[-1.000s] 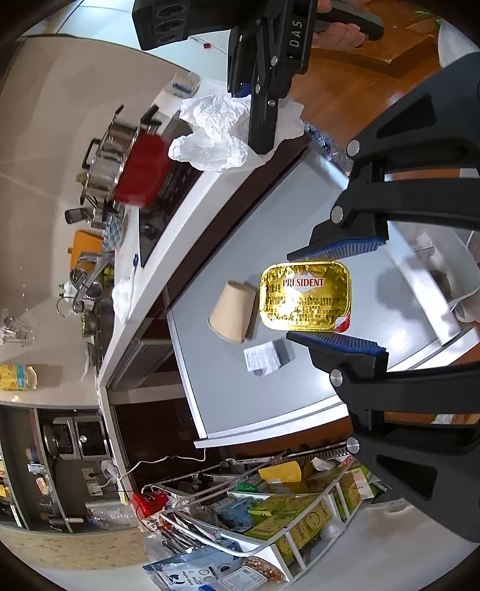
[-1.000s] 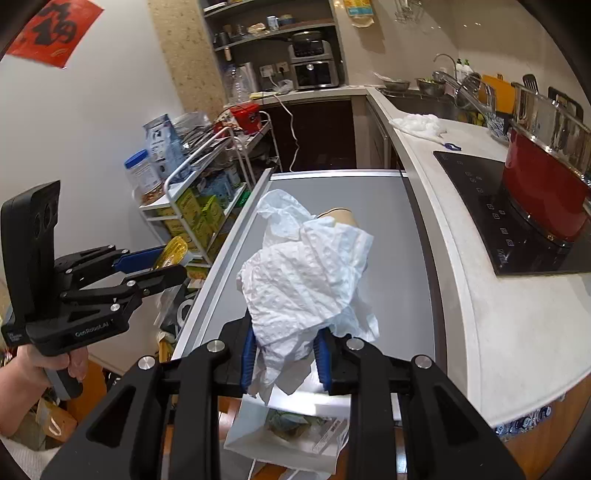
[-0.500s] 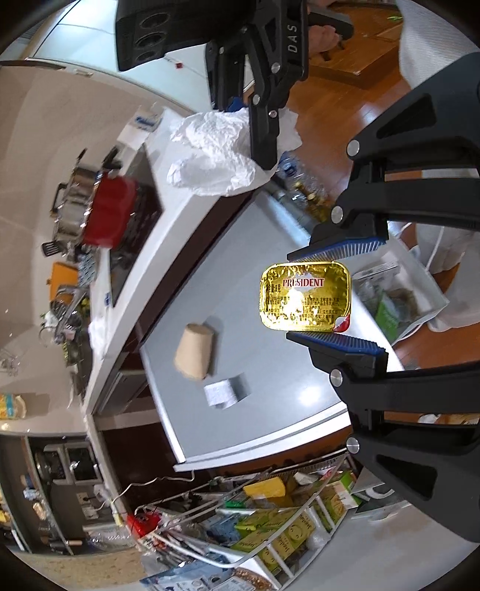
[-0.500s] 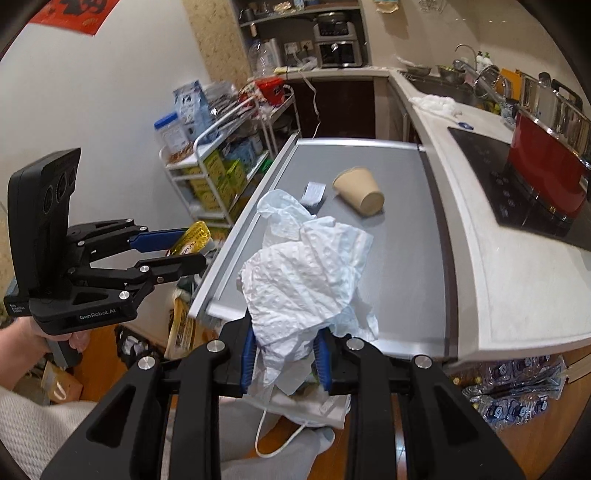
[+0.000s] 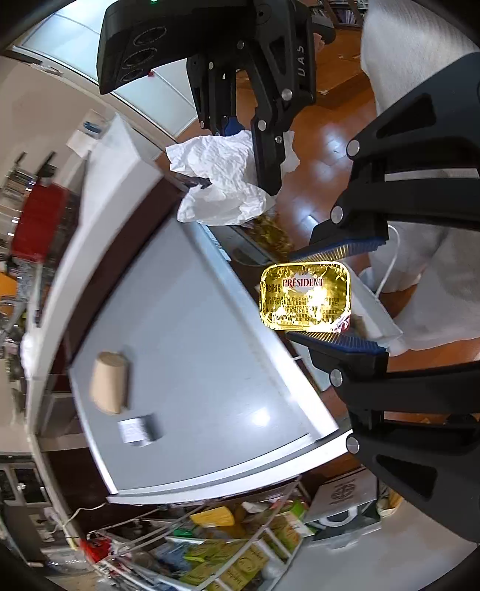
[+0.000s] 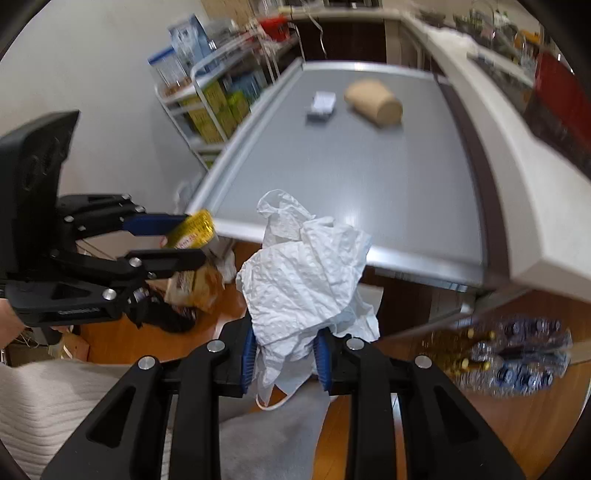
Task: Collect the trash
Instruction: 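Carry the butter tray and tissue over the paper bag and open both tools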
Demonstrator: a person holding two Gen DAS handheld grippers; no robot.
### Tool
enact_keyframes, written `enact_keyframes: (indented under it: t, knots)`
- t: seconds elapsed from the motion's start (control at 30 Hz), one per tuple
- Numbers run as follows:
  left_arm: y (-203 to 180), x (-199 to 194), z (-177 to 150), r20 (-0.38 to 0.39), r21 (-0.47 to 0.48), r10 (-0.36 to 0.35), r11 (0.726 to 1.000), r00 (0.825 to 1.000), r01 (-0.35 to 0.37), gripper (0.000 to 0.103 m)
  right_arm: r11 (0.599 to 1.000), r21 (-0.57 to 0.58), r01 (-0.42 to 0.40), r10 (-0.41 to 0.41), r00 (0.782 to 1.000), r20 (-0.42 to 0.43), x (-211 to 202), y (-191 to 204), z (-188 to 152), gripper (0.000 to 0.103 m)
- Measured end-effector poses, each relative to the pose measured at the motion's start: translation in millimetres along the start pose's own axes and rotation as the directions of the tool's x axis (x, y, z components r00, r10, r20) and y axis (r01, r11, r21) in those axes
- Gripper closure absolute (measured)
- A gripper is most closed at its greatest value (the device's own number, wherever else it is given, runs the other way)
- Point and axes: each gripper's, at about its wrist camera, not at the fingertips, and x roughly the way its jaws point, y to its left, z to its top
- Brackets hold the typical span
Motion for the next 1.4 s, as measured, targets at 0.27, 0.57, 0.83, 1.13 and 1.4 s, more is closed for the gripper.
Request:
enact_keyframes:
  t: [0.27, 0.57, 0.83, 1.13, 1.4]
  knots:
    - [11, 59, -24, -0.15, -0.011, -0.009, 1.0, 0.989, 0.008, 0.066, 0.999, 0.048, 0.0, 0.008, 0.986, -0.166, 78, -21, -19, 0.076]
    - [18, 104, -33, -0.215, -0.039, -0.001, 0.999, 0.977, -0.008, 0.066, 0.996, 0.094, 0.014, 0.007, 0.975, -0.222, 127, -27, -18, 0.076]
    - [22, 116, -26, -0.218, -0.049, 0.003, 0.999, 0.976, -0.014, 0.066, 0.995, 0.093, 0.027, -0.004, 0.97, -0.242, 148, -29, -8, 0.076]
    - [17, 117, -30, -0.223, -0.04, 0.013, 0.999, 0.975, -0.023, 0.066, 0.995, 0.091, 0.044, -0.019, 0.967, -0.253, 159, -28, -5, 0.076]
    - [18, 113, -24, -0.211, -0.055, 0.033, 0.997, 0.977, -0.045, 0.044, 0.988, 0.148, 0.033, 0.007, 0.966, -0.259, 159, -40, -5, 0.053]
